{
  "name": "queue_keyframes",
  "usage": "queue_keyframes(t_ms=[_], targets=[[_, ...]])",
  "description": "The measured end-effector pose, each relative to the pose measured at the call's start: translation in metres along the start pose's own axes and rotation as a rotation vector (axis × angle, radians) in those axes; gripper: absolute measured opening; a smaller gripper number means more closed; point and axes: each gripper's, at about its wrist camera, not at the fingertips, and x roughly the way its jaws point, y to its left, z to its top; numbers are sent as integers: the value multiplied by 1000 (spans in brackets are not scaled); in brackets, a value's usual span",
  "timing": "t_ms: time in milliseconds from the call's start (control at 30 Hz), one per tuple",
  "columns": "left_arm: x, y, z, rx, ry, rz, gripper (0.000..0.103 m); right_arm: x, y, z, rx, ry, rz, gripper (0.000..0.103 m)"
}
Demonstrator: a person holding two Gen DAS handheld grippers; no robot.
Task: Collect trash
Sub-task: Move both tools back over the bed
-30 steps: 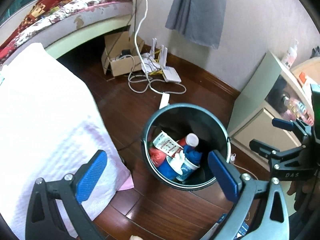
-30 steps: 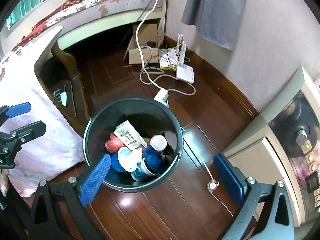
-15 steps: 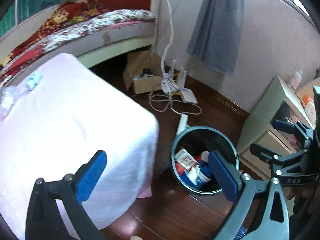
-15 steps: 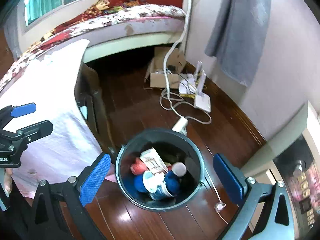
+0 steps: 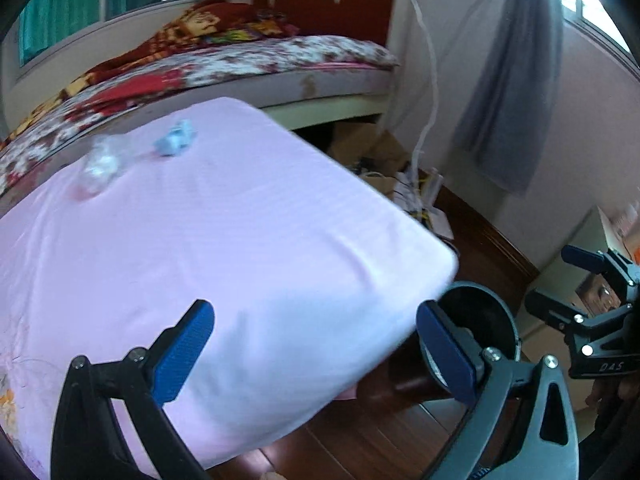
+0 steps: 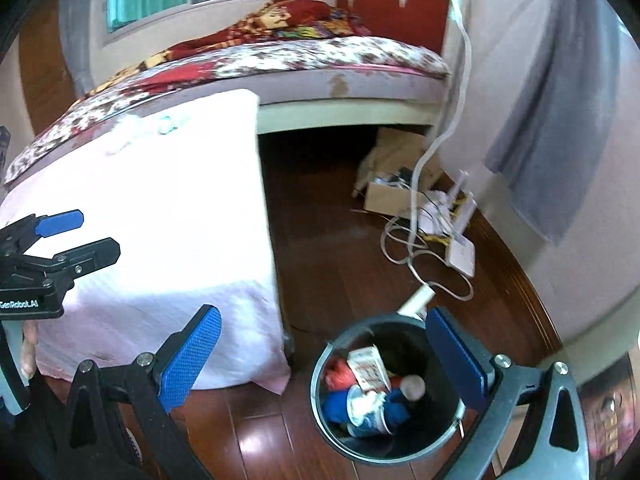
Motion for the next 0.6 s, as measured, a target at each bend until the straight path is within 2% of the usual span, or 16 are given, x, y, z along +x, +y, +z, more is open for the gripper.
queue_keyframes(t_ms=[433,500,567,600], targets=[[-4,89,5,-105,-19,133,101,33,80,54,-125,-70,88,103],[-3,108,9,-129,-21,150,98,43,93,67,-152,-53,125,103],[1,124,14,-150,-18,154,81,54,108,81,-188,-38,143,103],[4,135,18,-164,-12,157,77,60,116,90,-205,-39,160,103]])
